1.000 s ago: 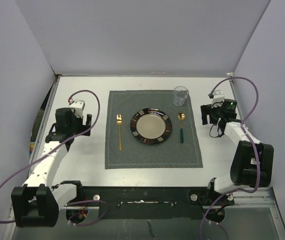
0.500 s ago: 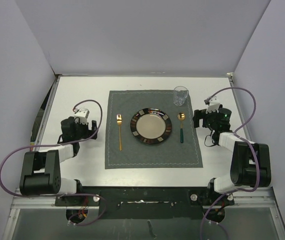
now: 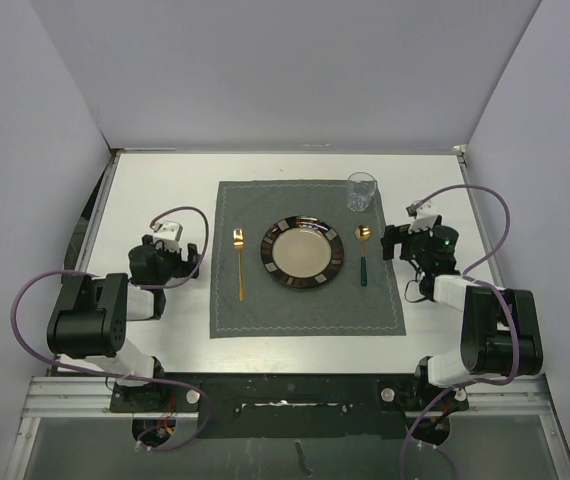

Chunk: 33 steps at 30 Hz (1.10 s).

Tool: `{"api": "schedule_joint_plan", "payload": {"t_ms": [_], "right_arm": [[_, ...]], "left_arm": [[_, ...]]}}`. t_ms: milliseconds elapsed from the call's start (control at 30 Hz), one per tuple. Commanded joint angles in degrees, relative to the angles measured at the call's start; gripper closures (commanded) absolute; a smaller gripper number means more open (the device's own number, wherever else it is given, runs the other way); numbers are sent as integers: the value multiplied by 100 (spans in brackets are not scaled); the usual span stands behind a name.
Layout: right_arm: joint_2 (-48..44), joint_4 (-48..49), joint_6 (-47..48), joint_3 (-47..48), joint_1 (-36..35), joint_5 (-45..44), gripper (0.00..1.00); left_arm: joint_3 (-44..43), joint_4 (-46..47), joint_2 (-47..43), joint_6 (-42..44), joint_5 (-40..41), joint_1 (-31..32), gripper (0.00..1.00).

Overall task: Set the dinner table for one person
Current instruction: Reset both arms

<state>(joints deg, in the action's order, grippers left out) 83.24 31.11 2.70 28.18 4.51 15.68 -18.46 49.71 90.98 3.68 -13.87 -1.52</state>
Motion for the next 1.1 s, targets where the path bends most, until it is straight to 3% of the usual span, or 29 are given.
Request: {"api": "schedule_joint_plan", "payload": {"t_ms": [0,233,467,500,567,667,800,1067], "right_arm": [[-162,880,29,-325,-53,47,2],[69,1415,228,-570,-231,-38,2],[1021,3353,262,-1158,-405,-340,2],[883,2877,280,-1085,-391,-414,2],[984,3376,165,-1187,-325,-420,2],[926,3196,152,-1206,-329,-627,2],[963,2498,181,-795,-595,-1329,2],[1005,2036,102,-522,-570,-1314,2]], "left_arm": [[15,929,75,-1,113,37,13],[327,1449,59,45,454,185,12],[194,1222,68,26,442,178,10],[198,1225,59,19,468,178,10],[225,1275,68,-6,514,178,9],[183,1230,73,-67,669,187,3],[-150,632,92,-190,1091,196,2],[-186,570,101,-229,1168,211,2]]}}
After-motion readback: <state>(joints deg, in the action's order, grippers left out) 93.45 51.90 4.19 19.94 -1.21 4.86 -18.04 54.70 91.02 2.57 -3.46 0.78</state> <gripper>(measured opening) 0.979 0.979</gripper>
